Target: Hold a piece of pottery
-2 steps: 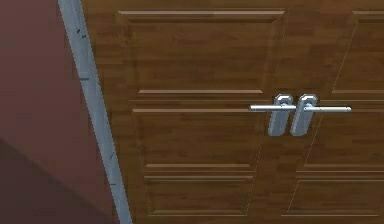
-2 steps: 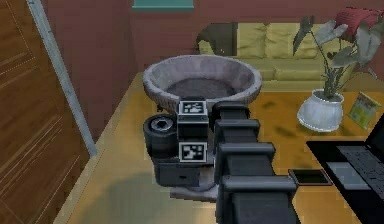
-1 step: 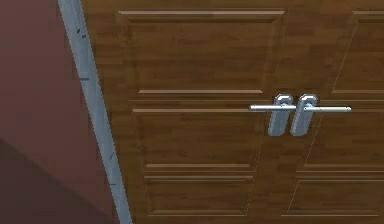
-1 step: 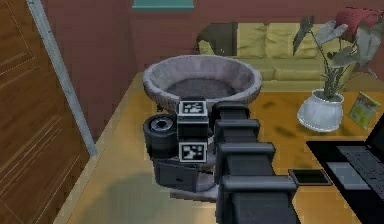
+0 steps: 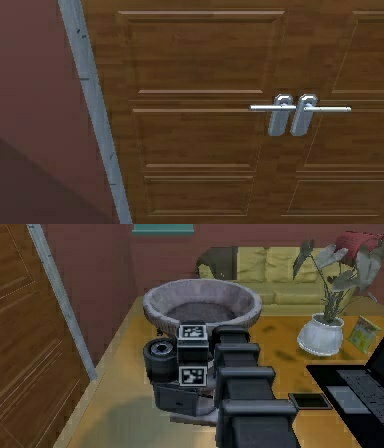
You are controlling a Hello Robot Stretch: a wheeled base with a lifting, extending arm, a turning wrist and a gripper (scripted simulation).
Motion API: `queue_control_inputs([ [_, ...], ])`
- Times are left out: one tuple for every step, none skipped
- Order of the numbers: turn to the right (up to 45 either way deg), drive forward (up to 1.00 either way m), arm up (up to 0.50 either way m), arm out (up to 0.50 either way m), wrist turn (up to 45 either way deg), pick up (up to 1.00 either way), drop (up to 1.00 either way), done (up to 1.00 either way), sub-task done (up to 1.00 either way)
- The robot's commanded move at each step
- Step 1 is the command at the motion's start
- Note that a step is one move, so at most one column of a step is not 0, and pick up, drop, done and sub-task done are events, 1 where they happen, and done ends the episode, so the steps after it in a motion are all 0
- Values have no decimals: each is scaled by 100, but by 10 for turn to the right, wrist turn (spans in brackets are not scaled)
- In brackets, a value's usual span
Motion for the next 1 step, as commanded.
queue_control_inputs([
  [0,0,0,0,0,0,0,100,0],
])
